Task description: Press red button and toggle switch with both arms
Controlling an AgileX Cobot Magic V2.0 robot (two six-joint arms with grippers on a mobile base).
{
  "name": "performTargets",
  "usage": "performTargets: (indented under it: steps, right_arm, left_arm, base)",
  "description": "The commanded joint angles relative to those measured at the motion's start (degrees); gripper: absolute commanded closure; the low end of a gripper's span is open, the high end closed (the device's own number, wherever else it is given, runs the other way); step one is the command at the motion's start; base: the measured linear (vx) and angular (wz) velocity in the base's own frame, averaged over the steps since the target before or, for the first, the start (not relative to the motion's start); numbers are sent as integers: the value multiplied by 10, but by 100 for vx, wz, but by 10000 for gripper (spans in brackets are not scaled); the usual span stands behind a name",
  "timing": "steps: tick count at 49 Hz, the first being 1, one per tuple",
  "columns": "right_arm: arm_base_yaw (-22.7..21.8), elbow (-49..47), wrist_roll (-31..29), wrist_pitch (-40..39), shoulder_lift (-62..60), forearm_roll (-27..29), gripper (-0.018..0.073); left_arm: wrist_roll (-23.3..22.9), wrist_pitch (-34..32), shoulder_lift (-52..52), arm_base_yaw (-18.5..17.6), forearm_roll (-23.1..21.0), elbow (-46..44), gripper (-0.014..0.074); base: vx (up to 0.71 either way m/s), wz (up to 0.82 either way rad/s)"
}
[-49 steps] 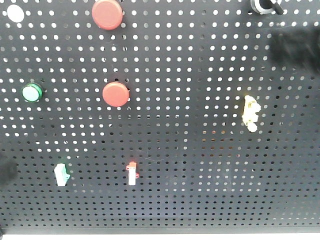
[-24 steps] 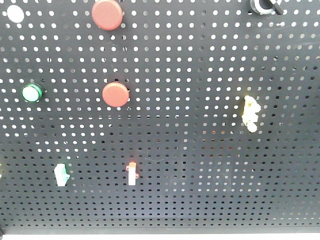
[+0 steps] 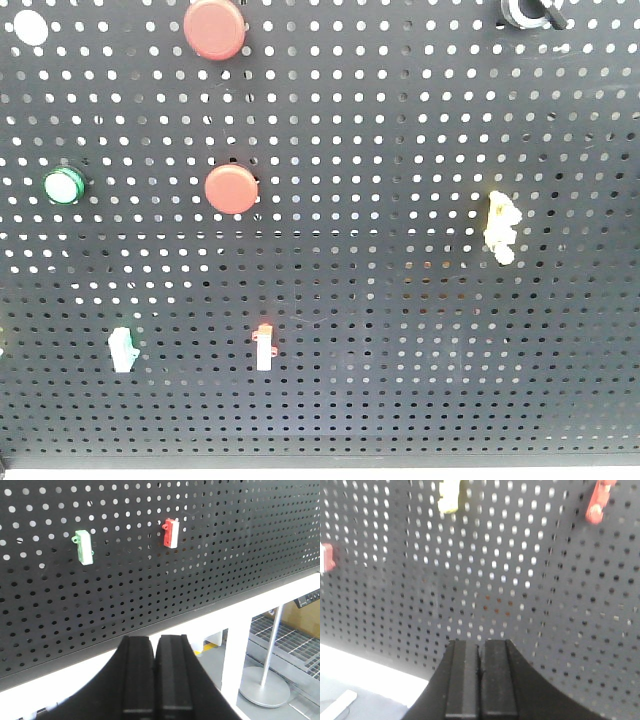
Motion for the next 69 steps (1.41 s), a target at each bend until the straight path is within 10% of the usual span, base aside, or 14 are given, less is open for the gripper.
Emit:
performTargets:
  steps: [1, 23, 42, 69]
  right_arm:
    - [-4, -16, -4, -46, 6, -6, 562]
    - [-4, -16, -4, -46, 6, -6, 562]
    - [-4, -16, -4, -46, 6, -6, 562]
    - [-4, -17, -4, -46, 6, -6, 562]
  left_arm:
    - [-4, -46, 6, 0, 1, -14, 594]
    - [-3, -46, 5, 10, 1, -13, 594]
    - [6, -139, -62, 189, -14, 147, 594]
    - [7, -132, -108, 196, -6, 184, 594]
  base:
    - [0, 0]
    - [0, 0]
    - [0, 0]
    - [0, 0]
